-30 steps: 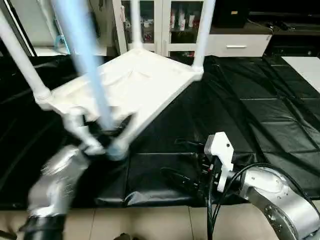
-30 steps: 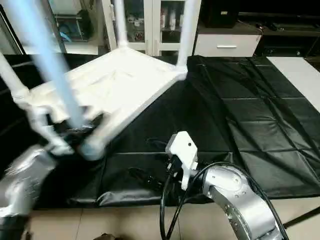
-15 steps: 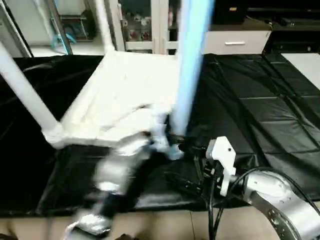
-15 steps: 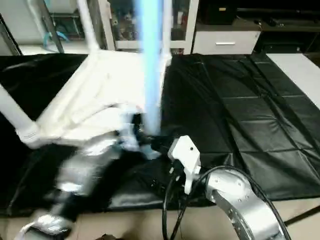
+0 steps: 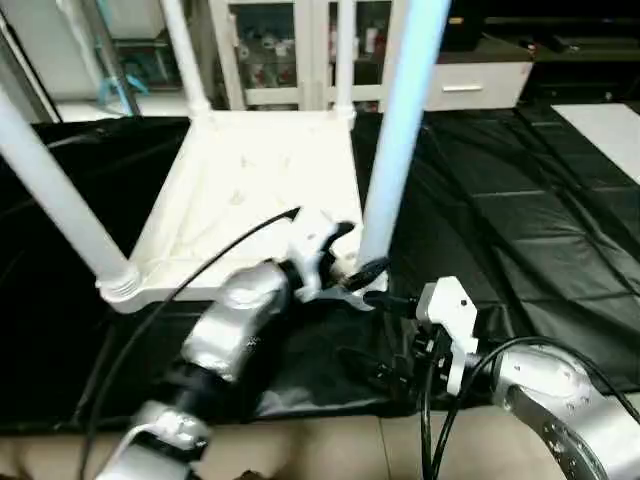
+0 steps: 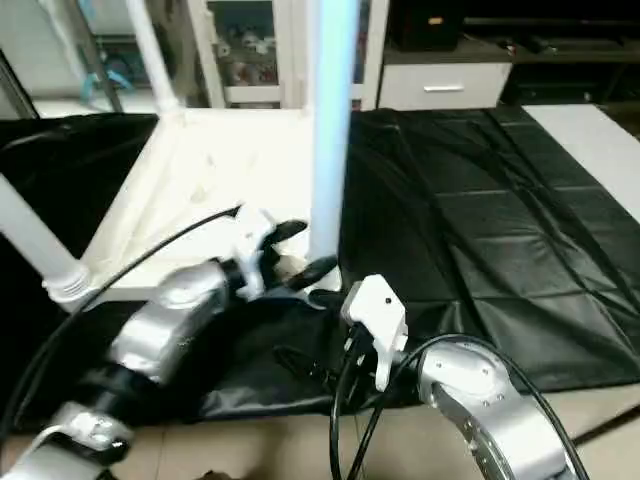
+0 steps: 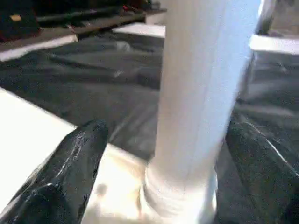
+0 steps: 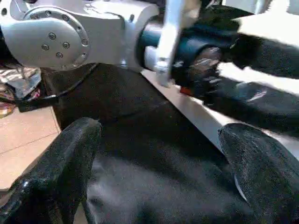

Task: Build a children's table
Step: Rotate table base

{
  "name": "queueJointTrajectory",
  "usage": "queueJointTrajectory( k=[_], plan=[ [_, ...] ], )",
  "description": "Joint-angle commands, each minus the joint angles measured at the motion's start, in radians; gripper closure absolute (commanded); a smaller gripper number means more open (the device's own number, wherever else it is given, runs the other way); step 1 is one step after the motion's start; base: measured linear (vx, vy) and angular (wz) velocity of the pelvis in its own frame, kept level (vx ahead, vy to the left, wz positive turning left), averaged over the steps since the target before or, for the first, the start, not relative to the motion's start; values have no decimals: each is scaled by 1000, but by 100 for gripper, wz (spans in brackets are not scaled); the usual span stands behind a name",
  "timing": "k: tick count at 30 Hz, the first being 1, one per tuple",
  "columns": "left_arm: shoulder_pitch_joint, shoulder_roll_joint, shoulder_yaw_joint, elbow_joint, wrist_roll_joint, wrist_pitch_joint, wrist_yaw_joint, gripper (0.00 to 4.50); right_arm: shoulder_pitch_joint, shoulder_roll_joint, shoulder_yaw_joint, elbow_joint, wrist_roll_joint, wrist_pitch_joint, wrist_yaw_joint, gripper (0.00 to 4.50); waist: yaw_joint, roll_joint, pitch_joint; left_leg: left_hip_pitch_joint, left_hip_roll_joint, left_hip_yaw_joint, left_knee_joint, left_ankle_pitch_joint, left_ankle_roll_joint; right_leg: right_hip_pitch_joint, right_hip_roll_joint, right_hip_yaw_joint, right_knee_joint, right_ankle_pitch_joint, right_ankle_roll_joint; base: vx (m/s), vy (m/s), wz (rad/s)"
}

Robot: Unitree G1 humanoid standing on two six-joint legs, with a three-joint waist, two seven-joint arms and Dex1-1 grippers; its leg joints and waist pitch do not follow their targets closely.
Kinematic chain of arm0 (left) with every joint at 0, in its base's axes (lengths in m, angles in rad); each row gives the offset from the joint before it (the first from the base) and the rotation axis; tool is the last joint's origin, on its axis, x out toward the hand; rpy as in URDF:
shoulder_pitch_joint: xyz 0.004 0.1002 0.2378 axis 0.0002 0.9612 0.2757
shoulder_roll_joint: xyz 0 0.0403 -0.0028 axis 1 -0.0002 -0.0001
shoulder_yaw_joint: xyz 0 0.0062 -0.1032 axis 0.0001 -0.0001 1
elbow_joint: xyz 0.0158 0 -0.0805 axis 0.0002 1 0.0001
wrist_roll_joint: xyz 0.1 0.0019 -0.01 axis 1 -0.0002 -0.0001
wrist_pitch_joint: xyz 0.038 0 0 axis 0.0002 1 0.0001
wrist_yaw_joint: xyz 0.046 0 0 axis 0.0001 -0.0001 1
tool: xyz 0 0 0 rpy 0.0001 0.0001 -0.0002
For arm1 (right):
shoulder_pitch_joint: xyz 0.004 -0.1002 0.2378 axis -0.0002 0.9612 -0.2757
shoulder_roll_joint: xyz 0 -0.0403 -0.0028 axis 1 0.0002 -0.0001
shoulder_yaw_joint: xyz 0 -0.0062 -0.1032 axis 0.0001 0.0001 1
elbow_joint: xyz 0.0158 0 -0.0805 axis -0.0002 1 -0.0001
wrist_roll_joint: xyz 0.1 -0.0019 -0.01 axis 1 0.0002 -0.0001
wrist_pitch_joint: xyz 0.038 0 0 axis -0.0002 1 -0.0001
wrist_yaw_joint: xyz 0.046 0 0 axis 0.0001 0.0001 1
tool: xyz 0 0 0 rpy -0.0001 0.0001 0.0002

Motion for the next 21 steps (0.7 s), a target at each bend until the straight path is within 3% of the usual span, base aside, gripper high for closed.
queueJointTrajectory(
  k=[1, 4, 8, 12, 19, 21],
  plan=[
    [9, 36, -15, -31, -14, 22, -69, 0, -4, -18, -22, 0, -12, -15, 9, 5, -3, -12, -52, 35, 53, -30, -90, -321, -4, 21, -25, 22, -64, -256, -173, 0, 0, 0],
    [17, 101, -19, -40, -29, 53, -159, 0, -11, -40, -33, 18, -15, -24, 26, 5, -4, -14, -53, 34, 52, -28, -90, -306, -1, 23, -25, 22, -57, -219, -183, 0, 0, 0],
    [-34, 147, -35, 58, 36, 6, -209, 0, -25, -74, -44, 32, -23, -28, 52, 5, -5, -14, -53, 35, 50, -25, -87, -301, 5, 22, -26, 23, -60, -231, -186, 0, 0, 0],
    [-98, 172, -40, 142, 68, -18, -245, 38, -21, -131, -54, 29, -28, -27, 85, 0, -4, -13, -53, 36, 51, -26, -88, -303, 2, 26, -28, 24, -58, -228, -188, 0, 0, 0],
    [-165, 184, -57, 248, 88, -29, -322, 85, -22, -169, -91, 51, -45, -26, 80, 0, -5, -12, -55, 34, 48, -23, -81, -265, 29, 28, -30, 23, -57, -190, -223, 0, 0, 0],
    [-178, 182, -55, 277, 85, -29, -362, 121, -26, -172, -104, 63, -47, -25, 68, 0, -5, -10, -56, 35, 50, -23, -82, -265, 27, 29, -30, 22, -55, -182, -234, 0, 0, 0]
  ],
)
